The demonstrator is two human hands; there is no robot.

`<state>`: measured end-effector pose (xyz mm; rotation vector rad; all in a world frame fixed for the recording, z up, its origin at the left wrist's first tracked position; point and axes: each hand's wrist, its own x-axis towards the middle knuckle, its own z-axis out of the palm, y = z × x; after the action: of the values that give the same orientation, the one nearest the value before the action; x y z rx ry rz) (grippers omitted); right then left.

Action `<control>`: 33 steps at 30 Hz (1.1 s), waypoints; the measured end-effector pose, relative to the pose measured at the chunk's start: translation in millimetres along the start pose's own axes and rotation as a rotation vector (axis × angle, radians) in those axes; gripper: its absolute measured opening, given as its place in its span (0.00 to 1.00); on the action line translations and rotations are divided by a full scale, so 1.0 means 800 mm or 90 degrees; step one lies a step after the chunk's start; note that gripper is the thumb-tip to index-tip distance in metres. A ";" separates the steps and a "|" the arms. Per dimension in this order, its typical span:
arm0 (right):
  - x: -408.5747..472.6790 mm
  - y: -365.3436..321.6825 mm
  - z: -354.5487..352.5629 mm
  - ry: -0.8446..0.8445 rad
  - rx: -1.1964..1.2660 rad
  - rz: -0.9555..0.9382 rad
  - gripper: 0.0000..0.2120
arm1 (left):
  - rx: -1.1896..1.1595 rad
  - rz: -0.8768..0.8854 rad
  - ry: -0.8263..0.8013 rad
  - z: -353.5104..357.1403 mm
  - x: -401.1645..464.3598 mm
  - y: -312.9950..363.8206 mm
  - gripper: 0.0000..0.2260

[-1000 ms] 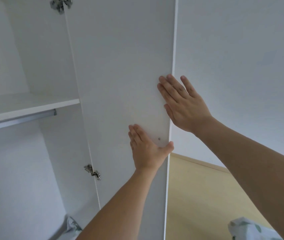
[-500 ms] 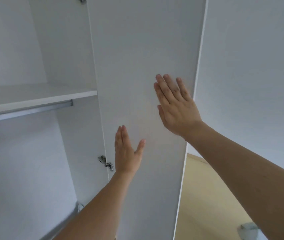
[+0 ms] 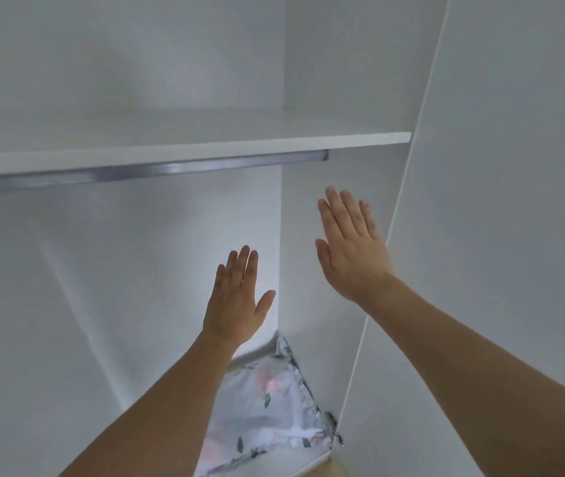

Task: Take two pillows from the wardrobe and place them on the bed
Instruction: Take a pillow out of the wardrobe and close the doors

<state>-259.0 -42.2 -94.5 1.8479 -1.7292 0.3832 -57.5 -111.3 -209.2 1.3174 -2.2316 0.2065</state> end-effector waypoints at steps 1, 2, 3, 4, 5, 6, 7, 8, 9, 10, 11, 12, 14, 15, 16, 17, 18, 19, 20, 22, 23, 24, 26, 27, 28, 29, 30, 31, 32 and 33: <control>0.008 -0.012 0.020 -0.013 0.019 -0.018 0.29 | 0.018 -0.015 -0.008 0.007 -0.005 -0.018 0.33; 0.015 -0.025 0.041 -0.030 0.039 -0.034 0.29 | 0.033 -0.034 -0.017 0.015 -0.010 -0.036 0.32; 0.020 -0.037 0.063 -0.050 0.059 -0.048 0.29 | 0.047 -0.057 -0.031 0.024 -0.016 -0.053 0.32; 0.024 -0.050 0.088 -0.071 0.080 -0.061 0.29 | 0.059 -0.077 -0.048 0.034 -0.023 -0.070 0.32; 0.026 -0.062 0.116 -0.085 0.101 -0.073 0.28 | 0.070 -0.094 -0.059 0.048 -0.031 -0.086 0.32; 0.026 -0.075 0.145 -0.098 0.121 -0.086 0.28 | 0.077 -0.106 -0.065 0.063 -0.041 -0.100 0.32; 0.023 -0.088 0.176 -0.114 0.138 -0.098 0.28 | 0.079 -0.114 -0.073 0.079 -0.050 -0.114 0.32; 0.018 -0.101 0.208 -0.135 0.153 -0.107 0.28 | 0.077 -0.118 -0.086 0.096 -0.060 -0.128 0.32; 0.009 -0.114 0.241 -0.157 0.165 -0.115 0.28 | 0.074 -0.121 -0.096 0.116 -0.071 -0.142 0.32; -0.001 -0.127 0.277 -0.178 0.178 -0.123 0.28 | 0.076 -0.126 -0.105 0.140 -0.086 -0.156 0.32; -0.013 -0.141 0.314 -0.193 0.186 -0.127 0.28 | 0.081 -0.133 -0.119 0.167 -0.101 -0.169 0.32; -0.026 -0.155 0.352 -0.205 0.191 -0.128 0.28 | 0.085 -0.141 -0.138 0.197 -0.119 -0.182 0.32; -0.060 -0.184 0.429 -0.225 0.200 -0.128 0.28 | 0.085 -0.154 -0.178 0.264 -0.159 -0.209 0.32; -0.079 -0.200 0.467 -0.234 0.210 -0.130 0.28 | 0.085 -0.163 -0.199 0.300 -0.182 -0.223 0.32; -0.099 -0.215 0.507 -0.239 0.224 -0.135 0.28 | 0.085 -0.171 -0.214 0.338 -0.206 -0.236 0.32; -0.123 -0.231 0.550 -0.247 0.236 -0.140 0.28 | 0.083 -0.181 -0.232 0.378 -0.233 -0.248 0.32; -0.145 -0.245 0.590 -0.259 0.244 -0.143 0.28 | 0.077 -0.189 -0.253 0.416 -0.259 -0.258 0.32; -0.167 -0.257 0.628 -0.274 0.248 -0.147 0.28 | 0.071 -0.194 -0.272 0.452 -0.285 -0.268 0.33; -0.193 -0.270 0.670 -0.293 0.240 -0.155 0.28 | 0.071 -0.198 -0.289 0.491 -0.314 -0.277 0.33; -0.244 -0.295 0.753 -0.337 0.218 -0.167 0.29 | 0.062 -0.205 -0.318 0.568 -0.367 -0.295 0.33; -0.269 -0.307 0.794 -0.358 0.211 -0.170 0.29 | 0.050 -0.216 -0.331 0.605 -0.390 -0.304 0.33; -0.291 -0.318 0.834 -0.378 0.204 -0.176 0.30 | 0.042 -0.231 -0.343 0.642 -0.409 -0.313 0.33; -0.332 -0.334 0.909 -0.421 0.189 -0.191 0.34 | 0.043 -0.236 -0.372 0.714 -0.443 -0.330 0.34; -0.349 -0.340 0.944 -0.436 0.175 -0.201 0.38 | 0.049 -0.224 -0.387 0.749 -0.457 -0.338 0.34; -0.364 -0.345 0.977 -0.448 0.160 -0.212 0.41 | 0.058 -0.205 -0.403 0.782 -0.469 -0.347 0.34; -0.377 -0.350 1.007 -0.460 0.148 -0.221 0.45 | 0.066 -0.184 -0.415 0.814 -0.479 -0.355 0.34; -0.387 -0.354 1.036 -0.469 0.140 -0.229 0.48 | 0.075 -0.165 -0.423 0.844 -0.487 -0.364 0.33; -0.396 -0.356 1.065 -0.472 0.138 -0.234 0.51 | 0.084 -0.149 -0.424 0.873 -0.491 -0.371 0.33; -0.403 -0.358 1.092 -0.473 0.136 -0.239 0.53 | 0.091 -0.135 -0.421 0.900 -0.494 -0.378 0.33; -0.409 -0.359 1.118 -0.475 0.134 -0.244 0.54 | 0.092 -0.128 -0.415 0.924 -0.495 -0.384 0.35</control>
<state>-172.7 -297.6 -1051.8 2.6338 -1.7423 -0.3401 81.5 -251.7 -1080.0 1.8814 -2.6087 -0.1660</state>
